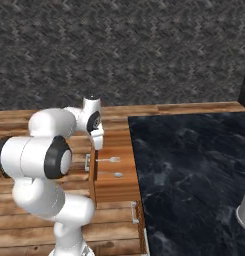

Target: Organize the utensils by type. Pick up the wooden spoons from the counter and place them in the open cabinet. Then pick up the metallic utensils from the counter and place them in the open drawer.

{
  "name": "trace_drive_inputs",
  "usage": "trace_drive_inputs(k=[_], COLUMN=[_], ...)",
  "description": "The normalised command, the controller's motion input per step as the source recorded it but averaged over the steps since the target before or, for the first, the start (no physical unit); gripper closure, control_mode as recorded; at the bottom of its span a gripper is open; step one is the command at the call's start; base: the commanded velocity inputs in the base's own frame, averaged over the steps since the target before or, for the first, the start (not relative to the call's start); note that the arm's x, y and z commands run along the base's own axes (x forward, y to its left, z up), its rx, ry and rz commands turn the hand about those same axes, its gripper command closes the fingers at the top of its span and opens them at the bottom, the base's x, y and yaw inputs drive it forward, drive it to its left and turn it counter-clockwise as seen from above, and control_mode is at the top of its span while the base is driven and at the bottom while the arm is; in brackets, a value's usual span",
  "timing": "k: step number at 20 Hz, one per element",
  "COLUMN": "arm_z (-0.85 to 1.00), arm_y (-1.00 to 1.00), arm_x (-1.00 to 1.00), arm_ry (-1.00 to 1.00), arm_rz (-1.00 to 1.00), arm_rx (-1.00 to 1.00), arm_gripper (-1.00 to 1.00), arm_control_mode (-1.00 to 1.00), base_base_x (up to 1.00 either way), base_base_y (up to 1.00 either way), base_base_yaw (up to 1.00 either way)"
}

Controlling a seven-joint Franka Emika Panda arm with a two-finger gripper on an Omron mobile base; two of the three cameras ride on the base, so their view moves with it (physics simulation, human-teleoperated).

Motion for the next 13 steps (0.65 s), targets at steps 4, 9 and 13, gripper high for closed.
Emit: trace_drive_inputs(k=[4, 9, 13], arm_z=[0.51, 0.30, 0.17], arm_y=[0.13, 0.17, 0.13], arm_x=[-0.55, -0.24, -0.19], arm_ry=[0.14, 0.33, 0.49], arm_rz=[0.36, 0.41, 0.42], arm_rx=[0.03, -0.01, -0.07], arm_gripper=[-1.00, -1.00, -1.00], arm_control_mode=[-1.00, -1.00, -1.00], base_base_x=[0.00, 0.00, 0.00], base_base_y=[0.00, 0.00, 0.00], base_base_yaw=[0.00, 0.00, 0.00])
